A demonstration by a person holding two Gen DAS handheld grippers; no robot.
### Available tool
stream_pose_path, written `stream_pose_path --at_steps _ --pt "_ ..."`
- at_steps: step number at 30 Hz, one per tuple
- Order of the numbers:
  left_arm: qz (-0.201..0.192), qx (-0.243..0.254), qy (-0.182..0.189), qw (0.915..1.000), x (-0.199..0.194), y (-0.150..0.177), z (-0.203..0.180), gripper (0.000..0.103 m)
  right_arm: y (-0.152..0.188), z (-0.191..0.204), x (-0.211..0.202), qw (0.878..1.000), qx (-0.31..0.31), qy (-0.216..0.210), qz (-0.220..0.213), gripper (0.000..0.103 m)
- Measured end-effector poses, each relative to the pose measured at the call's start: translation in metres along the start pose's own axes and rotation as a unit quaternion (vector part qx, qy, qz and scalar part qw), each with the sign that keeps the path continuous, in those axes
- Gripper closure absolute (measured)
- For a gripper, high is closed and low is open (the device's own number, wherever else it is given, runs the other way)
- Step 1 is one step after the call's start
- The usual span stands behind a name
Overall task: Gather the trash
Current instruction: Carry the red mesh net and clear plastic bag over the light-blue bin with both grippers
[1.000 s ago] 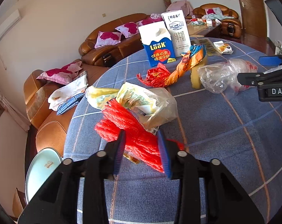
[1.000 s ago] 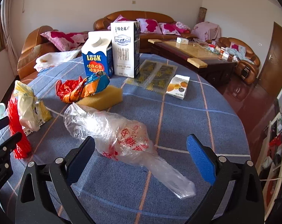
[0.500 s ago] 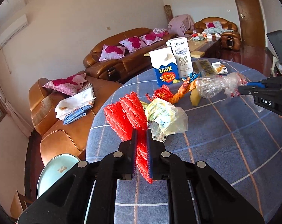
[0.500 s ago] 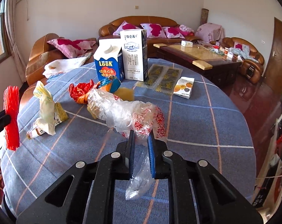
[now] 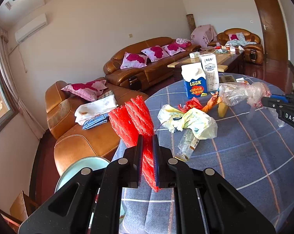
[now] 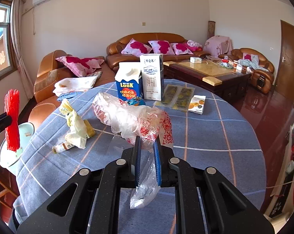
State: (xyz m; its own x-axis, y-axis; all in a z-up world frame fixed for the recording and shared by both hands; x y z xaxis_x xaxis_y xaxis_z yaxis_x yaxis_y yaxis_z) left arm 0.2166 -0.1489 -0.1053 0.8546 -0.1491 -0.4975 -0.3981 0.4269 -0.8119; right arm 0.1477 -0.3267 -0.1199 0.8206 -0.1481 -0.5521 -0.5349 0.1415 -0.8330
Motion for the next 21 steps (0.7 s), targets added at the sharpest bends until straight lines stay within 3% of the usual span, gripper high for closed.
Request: stream_pose_path --at_steps 21 --pt "0.003 -0.022 -0.073 0.9971 -0.017 0.017 0.069 0.094 -0.017 0.101 -0.001 0.996 -0.054 -0.068 -0.026 0.090"
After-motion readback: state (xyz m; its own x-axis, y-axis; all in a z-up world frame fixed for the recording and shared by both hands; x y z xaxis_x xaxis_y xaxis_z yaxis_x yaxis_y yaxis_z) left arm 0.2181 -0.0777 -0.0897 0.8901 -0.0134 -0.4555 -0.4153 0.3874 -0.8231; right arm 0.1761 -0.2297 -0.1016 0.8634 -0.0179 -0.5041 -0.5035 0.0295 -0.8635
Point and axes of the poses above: each gripper's, at about its wrist camera, not at the fingertips, and x roughly the way its jaws point, z to its left, y to its underside, the point moved 6 cm from there along x, roughly the way its jaws point
